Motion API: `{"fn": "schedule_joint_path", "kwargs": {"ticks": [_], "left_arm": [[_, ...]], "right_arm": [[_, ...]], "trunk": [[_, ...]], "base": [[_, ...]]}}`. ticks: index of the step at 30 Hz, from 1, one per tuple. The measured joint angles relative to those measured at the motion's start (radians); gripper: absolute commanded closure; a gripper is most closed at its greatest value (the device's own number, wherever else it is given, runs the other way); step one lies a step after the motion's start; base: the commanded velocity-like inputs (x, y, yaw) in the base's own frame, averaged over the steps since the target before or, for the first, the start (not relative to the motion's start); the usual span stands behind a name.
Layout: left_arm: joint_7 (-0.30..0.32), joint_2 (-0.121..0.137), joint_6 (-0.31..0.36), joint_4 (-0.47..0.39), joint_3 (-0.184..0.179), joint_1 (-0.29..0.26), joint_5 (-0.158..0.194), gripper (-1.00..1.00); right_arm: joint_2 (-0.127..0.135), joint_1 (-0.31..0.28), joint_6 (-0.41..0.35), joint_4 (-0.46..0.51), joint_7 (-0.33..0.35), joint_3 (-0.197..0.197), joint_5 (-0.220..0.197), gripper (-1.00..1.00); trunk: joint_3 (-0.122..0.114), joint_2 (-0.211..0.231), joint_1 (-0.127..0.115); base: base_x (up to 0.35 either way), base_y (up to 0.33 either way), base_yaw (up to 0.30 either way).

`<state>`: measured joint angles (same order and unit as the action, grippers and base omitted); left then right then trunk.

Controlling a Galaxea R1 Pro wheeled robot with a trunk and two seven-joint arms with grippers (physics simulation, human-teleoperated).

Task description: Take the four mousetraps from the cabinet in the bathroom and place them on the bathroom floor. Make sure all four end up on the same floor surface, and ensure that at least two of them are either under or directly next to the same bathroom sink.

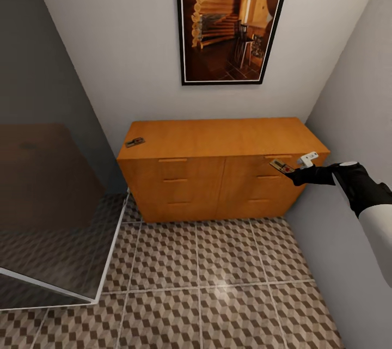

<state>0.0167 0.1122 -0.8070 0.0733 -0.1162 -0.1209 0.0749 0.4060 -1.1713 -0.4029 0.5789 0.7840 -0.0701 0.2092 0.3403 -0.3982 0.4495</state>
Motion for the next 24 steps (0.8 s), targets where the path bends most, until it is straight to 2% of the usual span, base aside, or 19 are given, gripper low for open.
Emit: {"fn": "schedule_joint_path", "kwargs": {"ticks": [4,7,12,14,16,17,20,22,24], "left_arm": [[0.0,0.0,0.0,0.0,0.0,0.0,0.0,-1.0],[0.0,0.0,0.0,0.0,0.0,0.0,0.0,-1.0],[0.0,0.0,0.0,0.0,0.0,0.0,0.0,-1.0],[0.0,0.0,0.0,0.0,0.0,0.0,0.0,-1.0],[0.0,0.0,0.0,0.0,0.0,0.0,0.0,-1.0],[0.0,0.0,0.0,0.0,0.0,0.0,0.0,-1.0],[0.0,0.0,0.0,0.001,0.0,0.0,0.0,-1.0],[0.0,0.0,0.0,0.0,0.0,0.0,0.0,-1.0],[0.0,0.0,0.0,0.0,0.0,0.0,0.0,-1.0]], "right_arm": [[-0.005,0.0,0.005,-0.047,-0.002,0.0,0.001,1.0],[-0.028,0.0,0.033,-0.116,-0.005,0.001,0.004,1.0],[-0.065,0.0,0.196,-0.284,-0.052,0.004,0.012,1.0],[-0.072,0.0,0.242,-0.332,-0.065,0.004,0.013,1.0],[-0.085,0.0,0.342,-0.461,-0.076,-0.002,0.017,1.0],[-0.088,0.001,0.371,-0.494,-0.077,0.001,0.013,1.0],[-0.096,0.008,0.443,-0.542,-0.079,0.003,0.013,1.0],[-0.101,0.018,0.463,-0.55,-0.084,0.003,0.013,1.0],[-0.113,0.065,0.495,-0.556,-0.098,-0.002,0.013,1.0]], "trunk": [[0.0,0.0,0.0],[0.0,0.0,0.0],[0.0,0.0,0.0],[0.0,0.0,0.0],[0.0,0.0,0.0],[0.0,0.0,0.0],[0.0,0.0,0.0],[0.0,0.0,0.0],[0.0,0.0,0.0]], "base": [[0.0,0.0,0.0],[0.0,0.0,0.0],[0.0,0.0,0.0],[0.0,0.0,0.0],[0.0,0.0,0.0],[0.0,0.0,0.0],[0.0,0.0,0.0],[0.0,0.0,0.0],[0.0,0.0,0.0]]}}
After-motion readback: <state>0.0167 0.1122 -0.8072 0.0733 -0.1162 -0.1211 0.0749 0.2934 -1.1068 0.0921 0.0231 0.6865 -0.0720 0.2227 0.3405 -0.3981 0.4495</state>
